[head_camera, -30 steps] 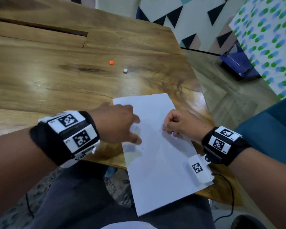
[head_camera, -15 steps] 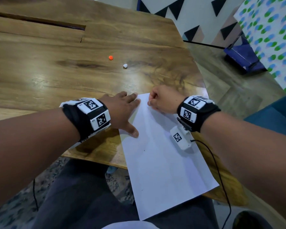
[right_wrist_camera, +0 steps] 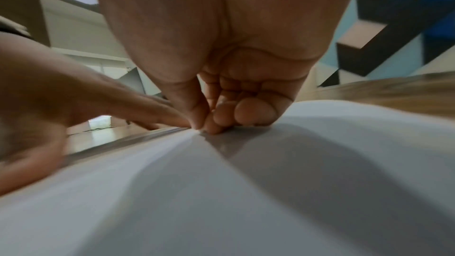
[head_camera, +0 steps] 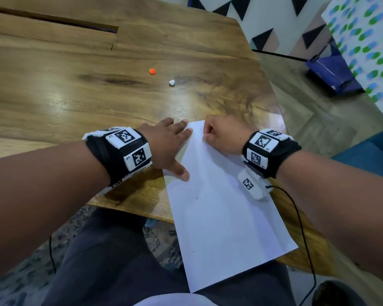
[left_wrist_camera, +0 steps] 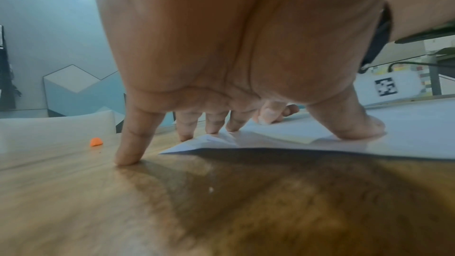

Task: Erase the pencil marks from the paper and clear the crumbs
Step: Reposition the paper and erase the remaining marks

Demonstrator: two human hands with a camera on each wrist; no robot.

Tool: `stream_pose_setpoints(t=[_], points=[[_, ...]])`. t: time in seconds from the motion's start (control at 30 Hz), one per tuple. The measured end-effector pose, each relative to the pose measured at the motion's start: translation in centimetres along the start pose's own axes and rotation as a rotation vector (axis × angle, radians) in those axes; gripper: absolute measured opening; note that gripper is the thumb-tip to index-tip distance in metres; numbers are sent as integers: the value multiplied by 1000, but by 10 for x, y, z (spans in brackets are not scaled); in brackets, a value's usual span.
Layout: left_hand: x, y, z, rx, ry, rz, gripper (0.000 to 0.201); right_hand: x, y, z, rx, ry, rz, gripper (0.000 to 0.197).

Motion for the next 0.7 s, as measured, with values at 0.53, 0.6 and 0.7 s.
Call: stream_pose_setpoints(t=[0.53, 0.6, 0.7], points=[[1, -1, 3, 14, 11, -5, 126, 7, -18, 6, -21, -54, -101, 8], [3, -1, 4, 26, 10, -8, 128, 8, -35, 13, 23, -78, -159, 13], [4, -4, 7, 41, 10, -9, 128, 1, -50, 12, 50, -91, -192, 15]])
Point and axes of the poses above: each hand's wrist, its own x-axis towards the middle knuckle, its own z-axis out of the back of the hand, y = z × x, the point moved 4 cm from there along x, towards the middle knuckle, and after that the axes turned 2 degrees about -z, right-handed, at the moved point
